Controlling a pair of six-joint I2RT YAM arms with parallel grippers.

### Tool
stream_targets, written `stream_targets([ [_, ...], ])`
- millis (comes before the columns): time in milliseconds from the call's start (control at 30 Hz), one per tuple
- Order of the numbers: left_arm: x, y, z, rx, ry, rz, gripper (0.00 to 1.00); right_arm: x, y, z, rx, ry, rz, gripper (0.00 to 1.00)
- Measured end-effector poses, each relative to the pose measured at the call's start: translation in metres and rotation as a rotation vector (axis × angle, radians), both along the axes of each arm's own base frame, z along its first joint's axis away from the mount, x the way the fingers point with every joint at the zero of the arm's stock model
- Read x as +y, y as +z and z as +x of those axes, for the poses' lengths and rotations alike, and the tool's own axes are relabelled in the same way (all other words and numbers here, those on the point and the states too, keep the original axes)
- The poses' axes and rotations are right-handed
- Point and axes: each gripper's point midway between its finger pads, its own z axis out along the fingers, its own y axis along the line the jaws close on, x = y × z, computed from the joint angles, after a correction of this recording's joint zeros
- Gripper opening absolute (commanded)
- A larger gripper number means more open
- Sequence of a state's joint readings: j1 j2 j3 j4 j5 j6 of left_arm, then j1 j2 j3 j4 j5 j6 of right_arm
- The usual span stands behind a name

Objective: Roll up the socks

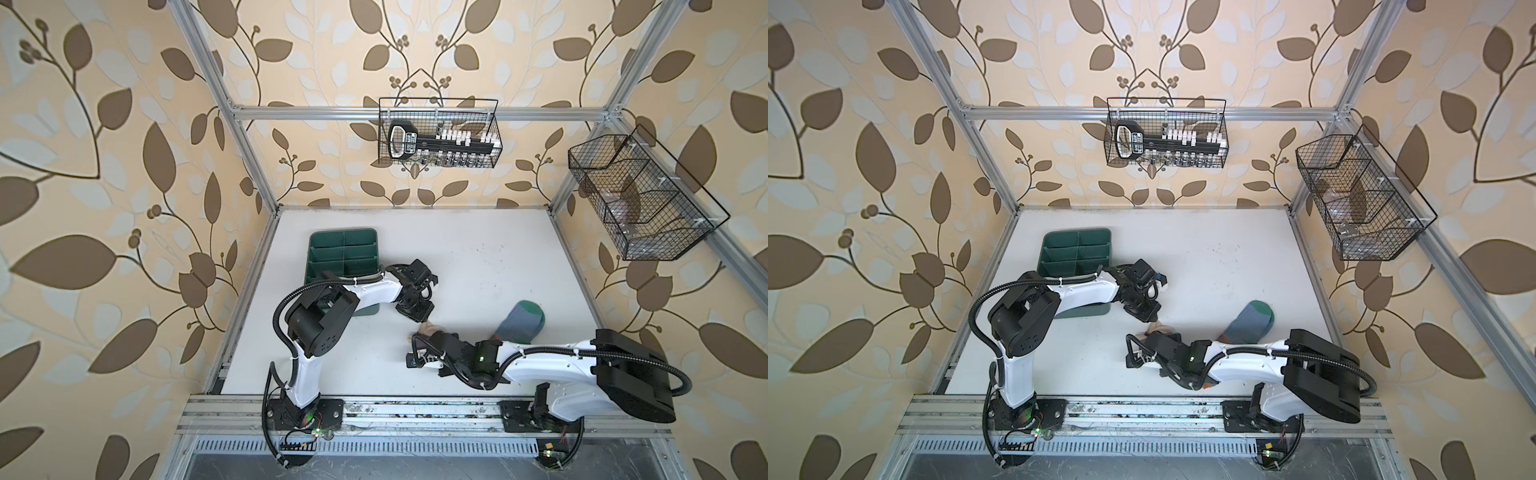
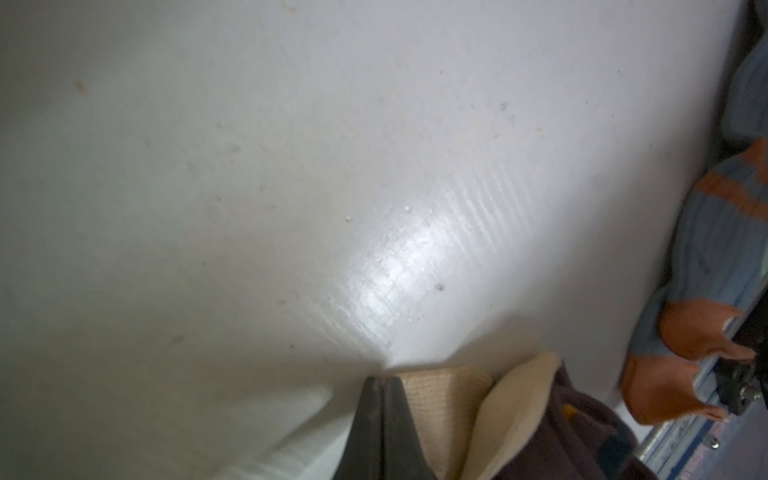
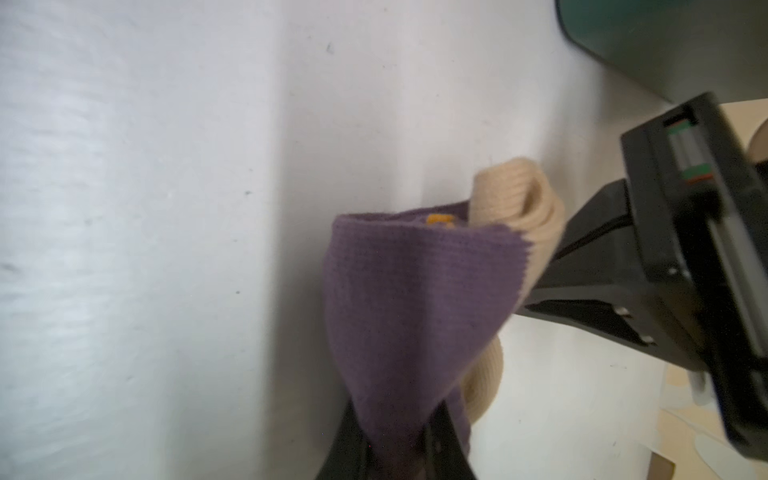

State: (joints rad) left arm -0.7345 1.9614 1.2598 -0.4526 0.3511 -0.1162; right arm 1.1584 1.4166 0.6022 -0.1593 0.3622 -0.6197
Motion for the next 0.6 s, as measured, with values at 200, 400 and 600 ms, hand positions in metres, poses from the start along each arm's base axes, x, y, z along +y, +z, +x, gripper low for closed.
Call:
stream_targets([
  [200,-0.003,0.001,-0.002,-0.003,-0.039,0.015,0.00,0.001,-0.001,-0.006,0.113,-0.038,-0.046,0.00],
  [400,0.001,0.009,-0.004,-0.024,-0.114,0.051,0.07,-0.002,-0.002,-0.008,0.214,-0.077,-0.064,0.00],
  [600,0.004,0.060,0.027,-0.210,-0.163,0.023,0.22,-0.003,-0.003,-0.007,0.262,-0.096,-0.073,0.00],
])
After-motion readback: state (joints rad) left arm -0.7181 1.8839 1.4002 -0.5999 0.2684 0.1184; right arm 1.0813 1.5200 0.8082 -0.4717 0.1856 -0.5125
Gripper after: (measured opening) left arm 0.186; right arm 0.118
